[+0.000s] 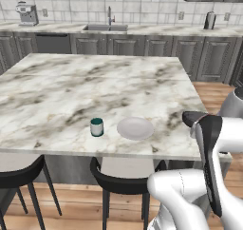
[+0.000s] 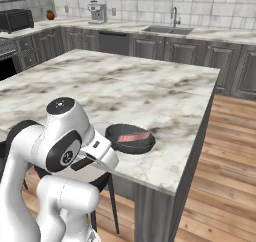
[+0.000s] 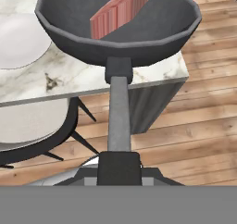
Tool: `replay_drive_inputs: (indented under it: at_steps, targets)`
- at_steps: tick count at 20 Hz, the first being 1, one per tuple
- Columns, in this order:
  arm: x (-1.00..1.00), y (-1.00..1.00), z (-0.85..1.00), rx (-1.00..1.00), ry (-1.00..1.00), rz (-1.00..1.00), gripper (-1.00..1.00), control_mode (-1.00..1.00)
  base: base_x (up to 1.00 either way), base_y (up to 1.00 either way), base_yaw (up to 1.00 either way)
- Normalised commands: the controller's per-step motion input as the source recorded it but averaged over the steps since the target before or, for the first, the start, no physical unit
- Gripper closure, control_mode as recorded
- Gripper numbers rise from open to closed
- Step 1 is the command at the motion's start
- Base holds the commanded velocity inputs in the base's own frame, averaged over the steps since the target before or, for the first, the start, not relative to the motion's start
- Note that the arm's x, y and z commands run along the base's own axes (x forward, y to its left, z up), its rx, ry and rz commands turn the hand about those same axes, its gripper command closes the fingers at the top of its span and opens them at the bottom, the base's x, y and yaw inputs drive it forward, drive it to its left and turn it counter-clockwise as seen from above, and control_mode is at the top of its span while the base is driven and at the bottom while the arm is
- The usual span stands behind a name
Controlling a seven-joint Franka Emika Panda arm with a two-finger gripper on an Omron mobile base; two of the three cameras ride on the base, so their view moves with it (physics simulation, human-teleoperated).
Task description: Pick up the pan with the steak in it and place it on the dining table. Then place the steak on the plate.
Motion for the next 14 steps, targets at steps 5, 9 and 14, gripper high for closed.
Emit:
replay_drive_inputs:
  at_steps: [5,9,14]
  targets:
    - [0.35,-0.26,-0.46,0.0,-0.01,0.19,1.0,-1.0,0.0,0.0,0.0]
    - [0.5,-0.18,-0.51,0.0,-0.01,0.19,1.0,-1.0,0.0,0.0,0.0]
    - [0.52,-0.21,-0.53,0.0,0.0,0.18,1.0,-1.0,0.0,0.0,0.0]
